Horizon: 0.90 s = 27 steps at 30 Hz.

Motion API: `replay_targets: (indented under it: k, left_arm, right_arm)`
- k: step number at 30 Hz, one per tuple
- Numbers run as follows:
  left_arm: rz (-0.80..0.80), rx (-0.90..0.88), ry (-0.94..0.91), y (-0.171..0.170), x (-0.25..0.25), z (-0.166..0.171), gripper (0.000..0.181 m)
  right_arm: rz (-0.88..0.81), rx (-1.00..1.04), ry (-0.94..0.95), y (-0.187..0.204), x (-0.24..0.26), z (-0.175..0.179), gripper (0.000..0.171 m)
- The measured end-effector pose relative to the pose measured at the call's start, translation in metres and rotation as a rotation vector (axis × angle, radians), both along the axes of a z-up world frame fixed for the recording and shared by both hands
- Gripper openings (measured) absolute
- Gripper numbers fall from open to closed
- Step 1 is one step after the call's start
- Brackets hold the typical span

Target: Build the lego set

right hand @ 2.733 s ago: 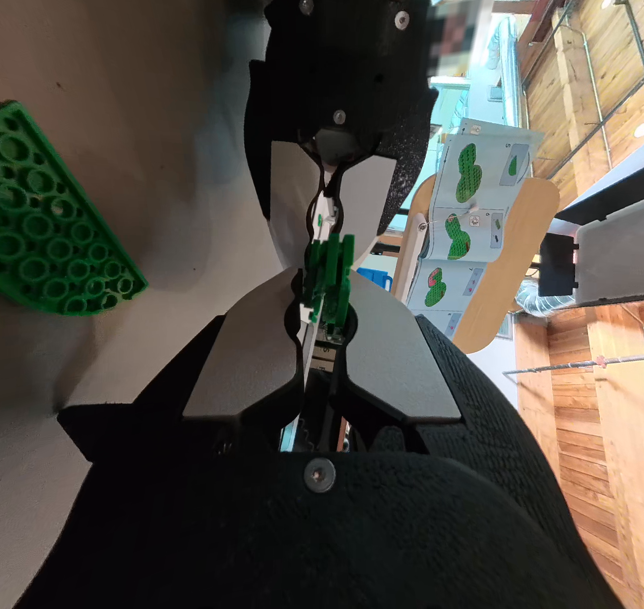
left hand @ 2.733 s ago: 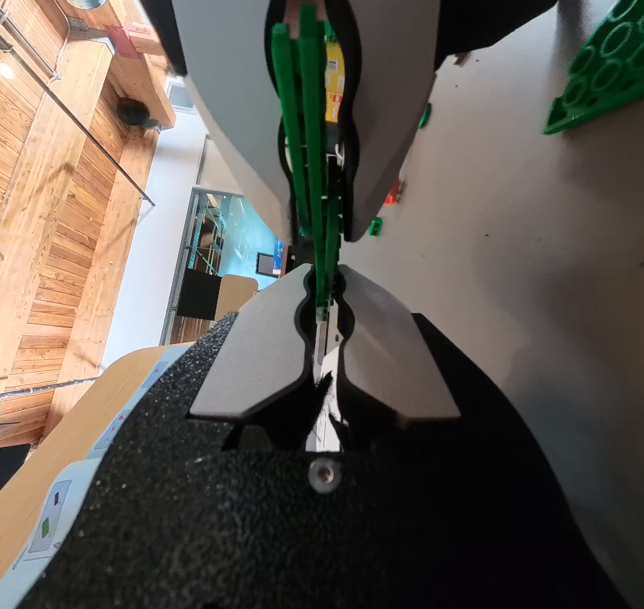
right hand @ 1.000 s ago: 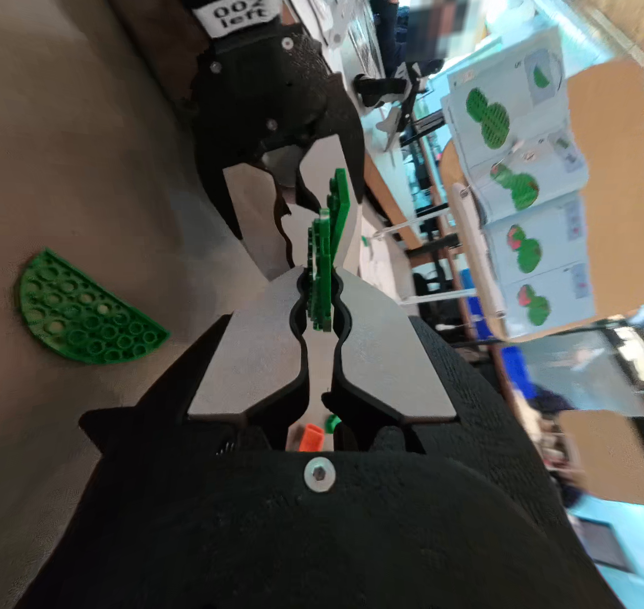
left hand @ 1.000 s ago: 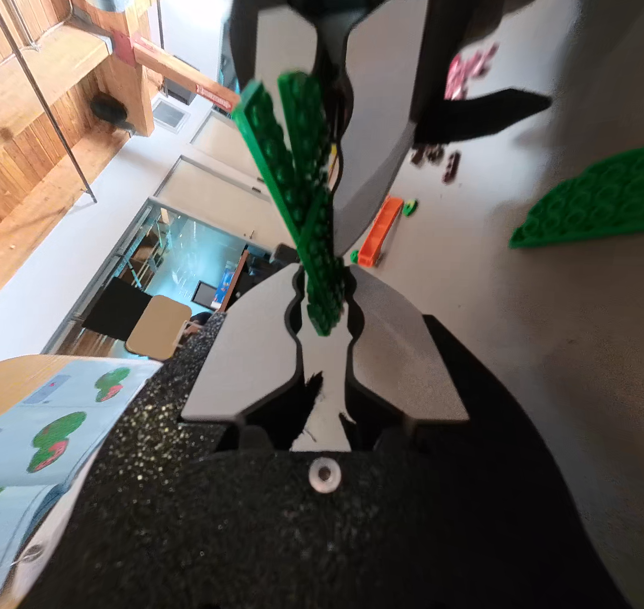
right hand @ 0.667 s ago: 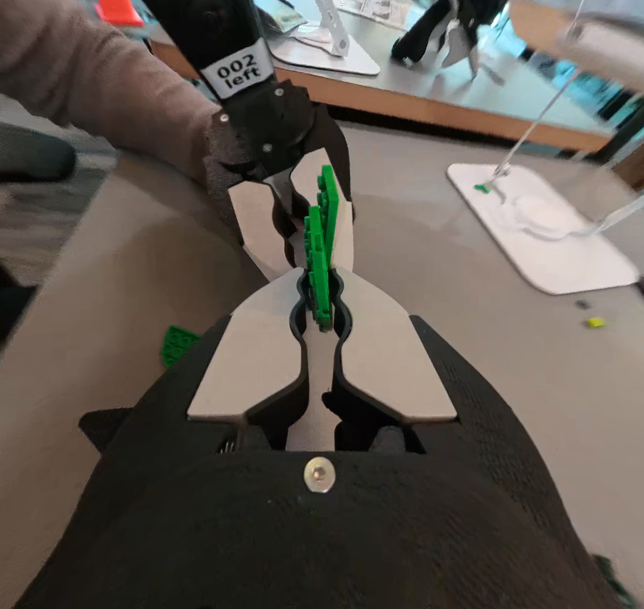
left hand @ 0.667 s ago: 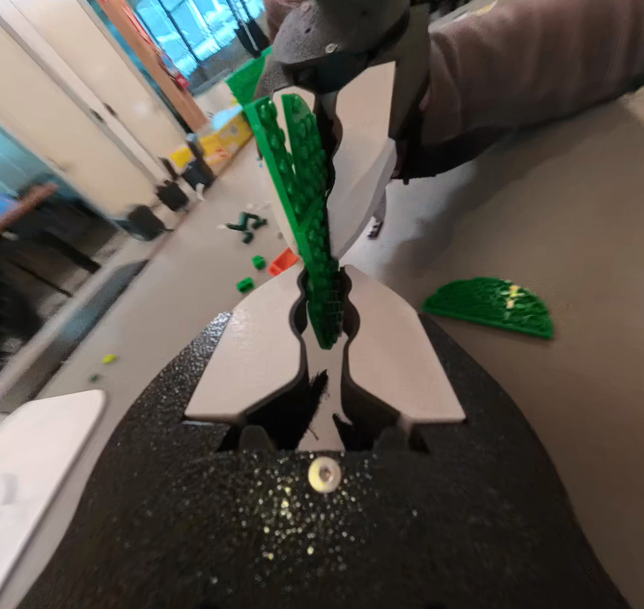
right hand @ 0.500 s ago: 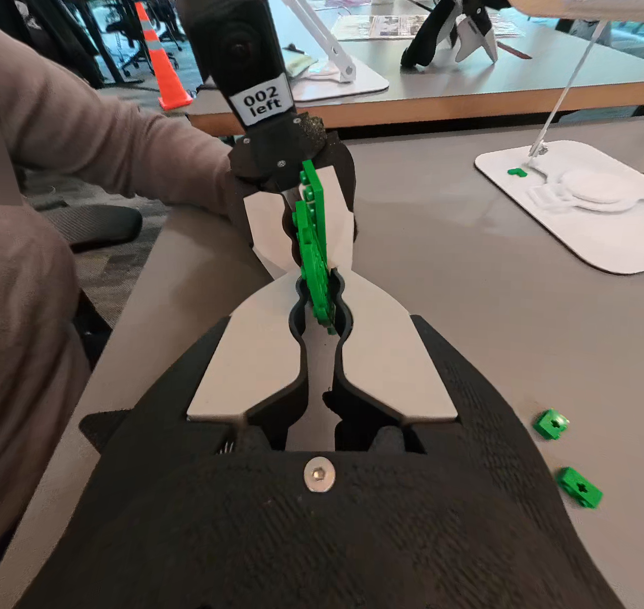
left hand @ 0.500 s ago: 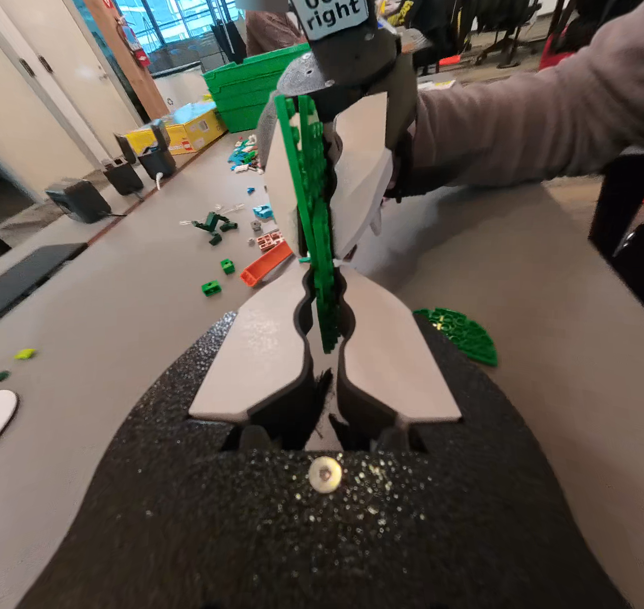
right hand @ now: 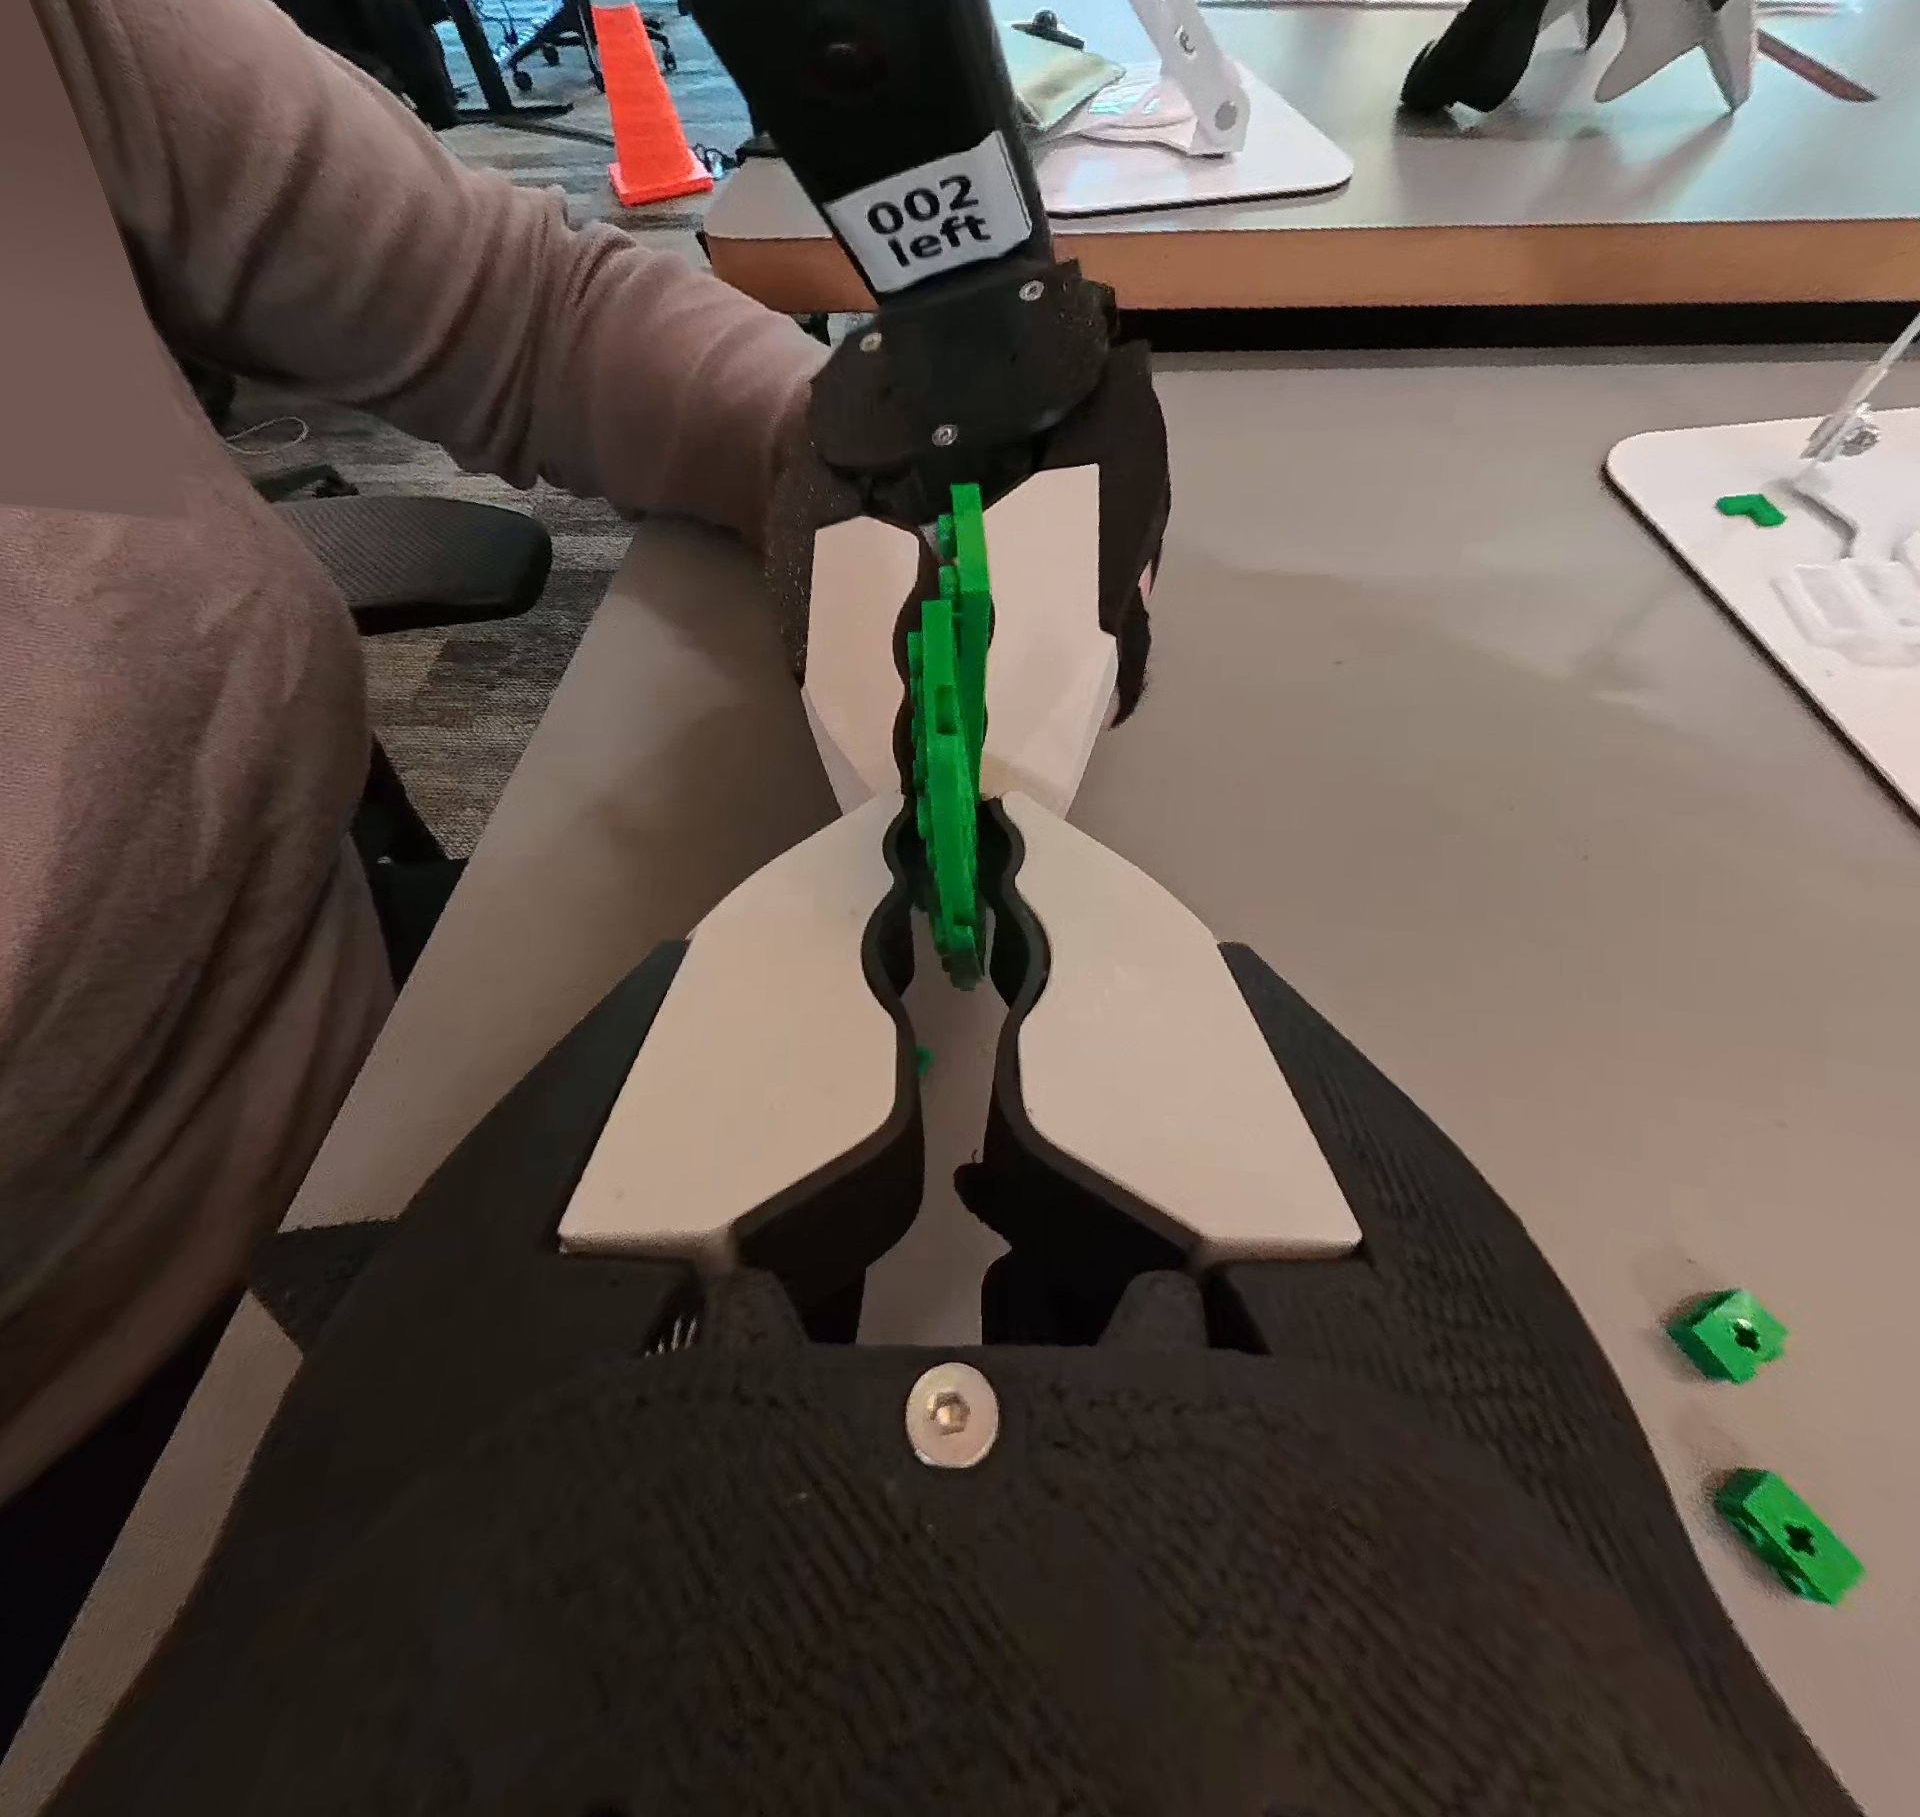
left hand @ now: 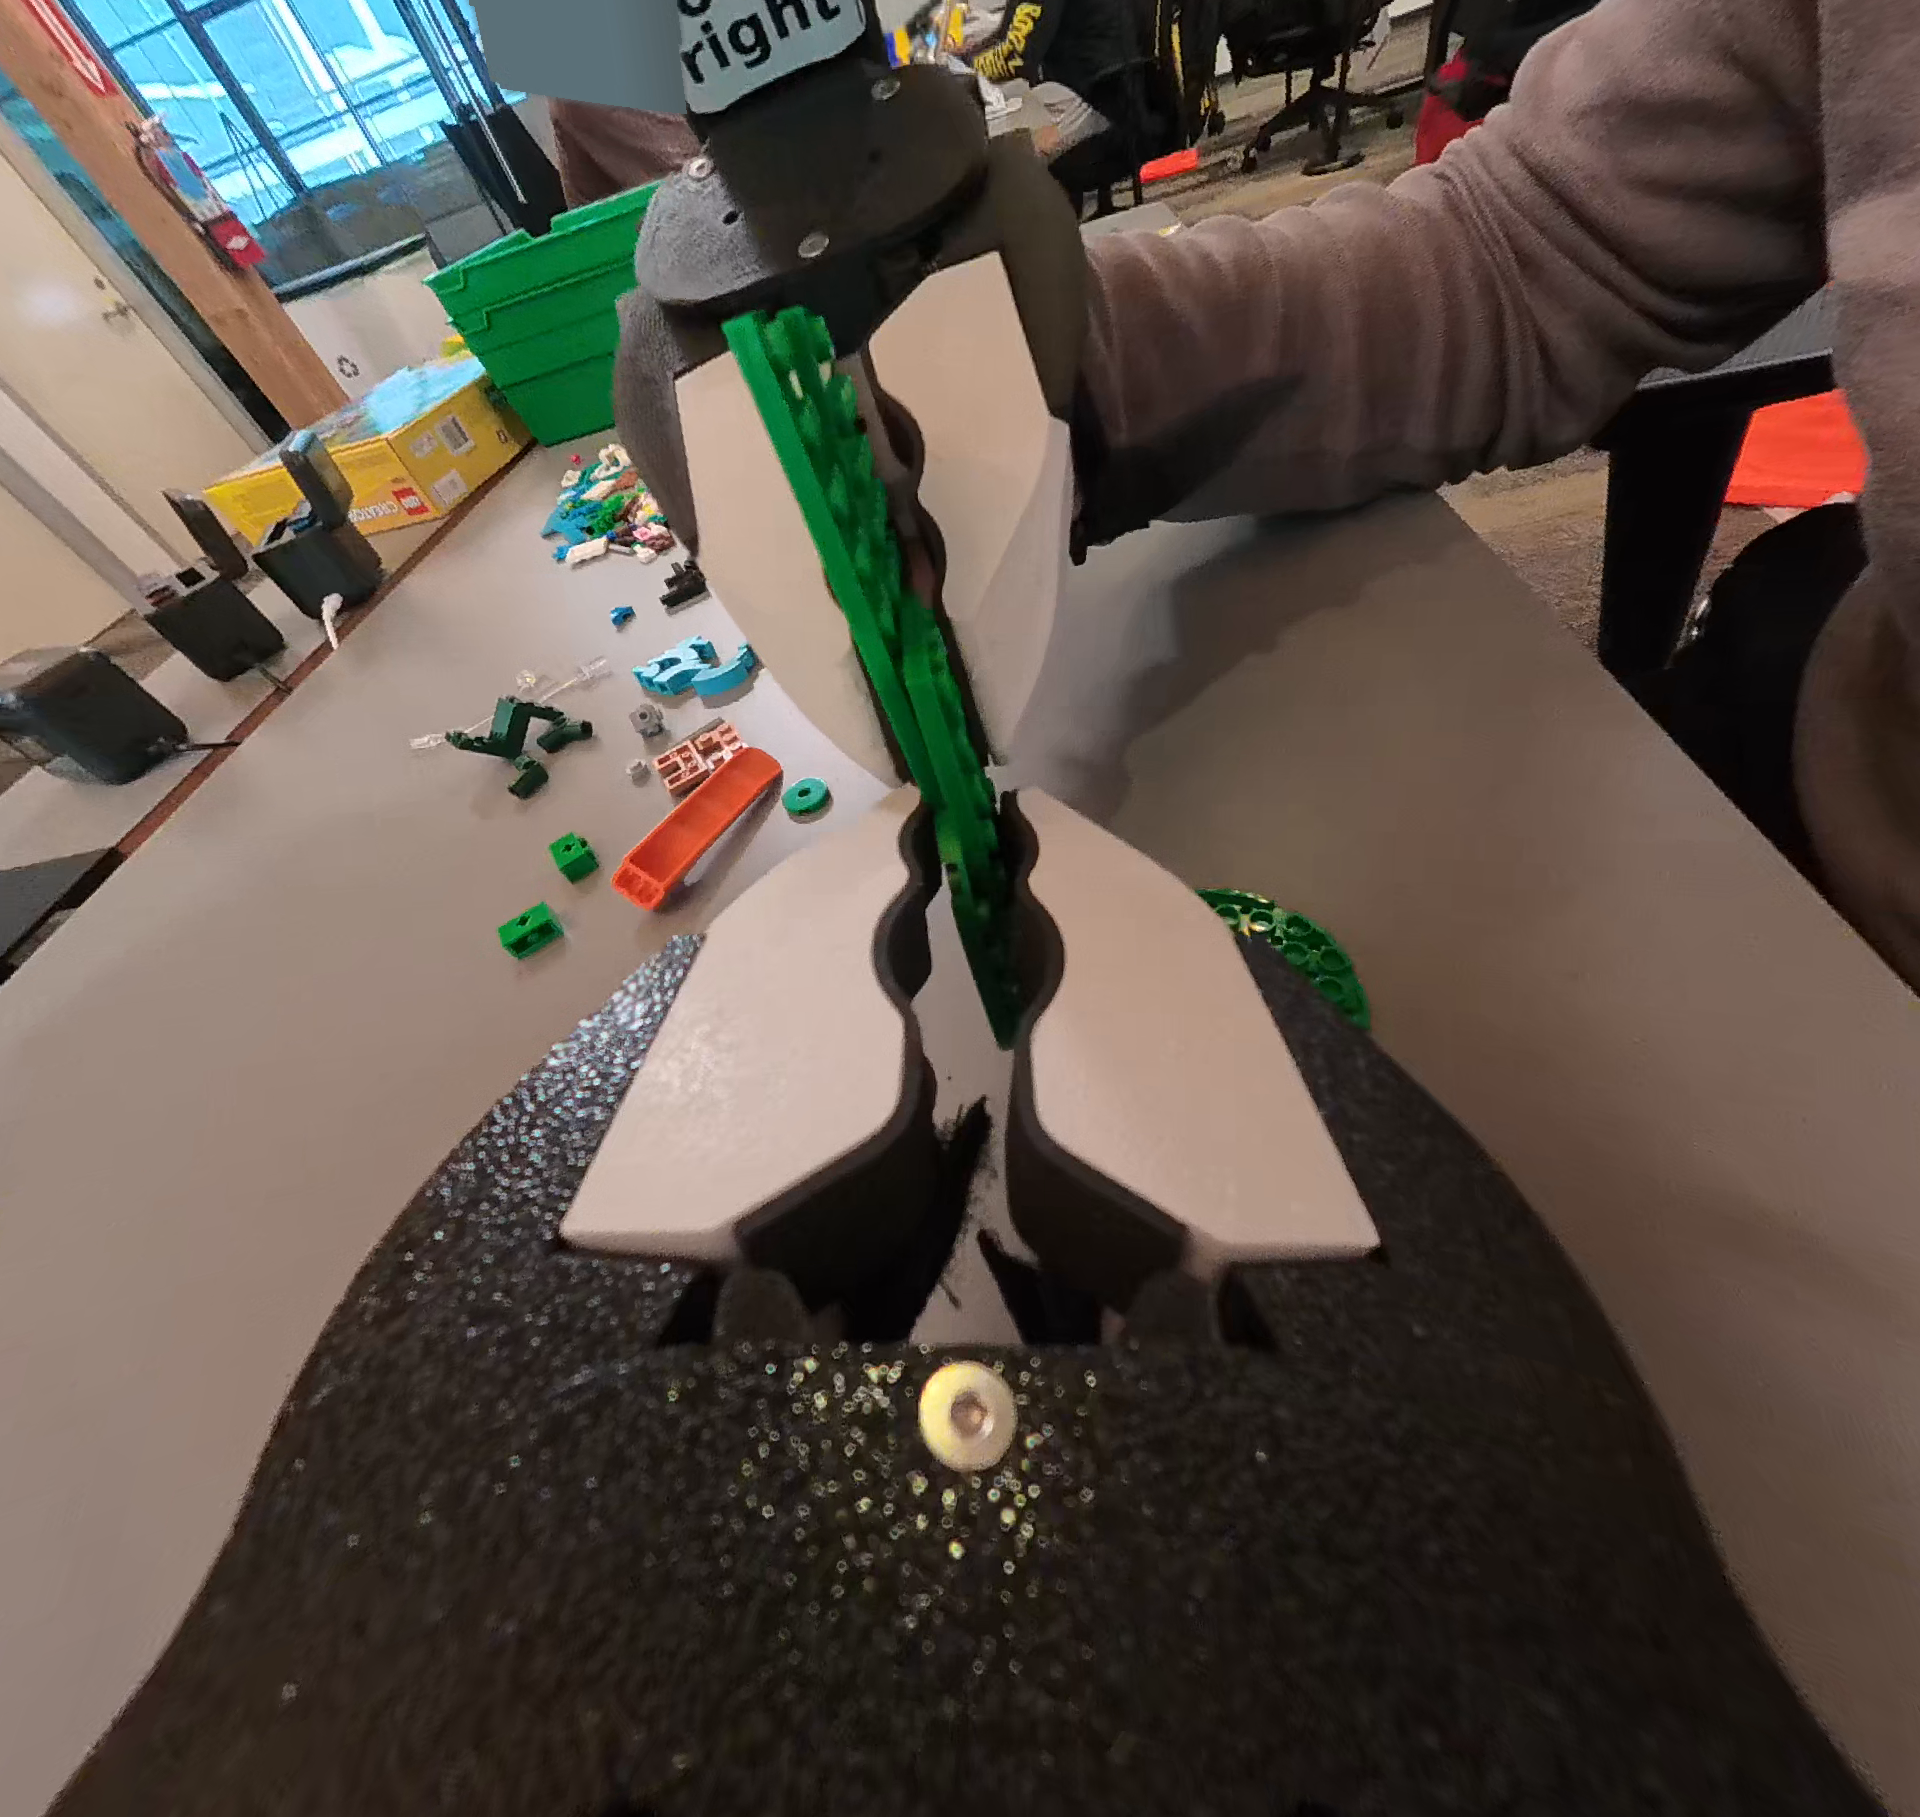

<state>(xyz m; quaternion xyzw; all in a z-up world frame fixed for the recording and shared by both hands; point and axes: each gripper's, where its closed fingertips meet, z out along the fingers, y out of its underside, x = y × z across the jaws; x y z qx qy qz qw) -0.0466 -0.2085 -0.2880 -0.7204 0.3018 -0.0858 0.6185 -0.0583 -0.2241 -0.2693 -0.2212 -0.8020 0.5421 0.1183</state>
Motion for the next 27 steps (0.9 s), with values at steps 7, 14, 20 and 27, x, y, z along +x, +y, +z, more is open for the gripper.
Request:
replay_targets:
  k: [7,14,20,27]
  left_arm:
    - [0.046,0.071,0.044,0.003,-0.007,0.003,0.009]
    - [0.037,0.091,0.086,0.001,-0.006,0.003,0.009]
    - [0.053,0.117,0.126,0.002,-0.007,0.004,0.009]
    - [0.169,0.226,0.353,0.007,-0.018,0.004,0.009]
  right_arm:
    - [-0.023,0.062,0.109,-0.002,-0.002,0.003,0.013]
    - [-0.009,0.068,0.125,-0.004,0.000,0.004,0.014]
    - [-0.011,0.073,0.136,-0.005,0.000,0.006,0.013]
    - [-0.058,0.263,0.268,0.001,-0.005,0.002,0.013]
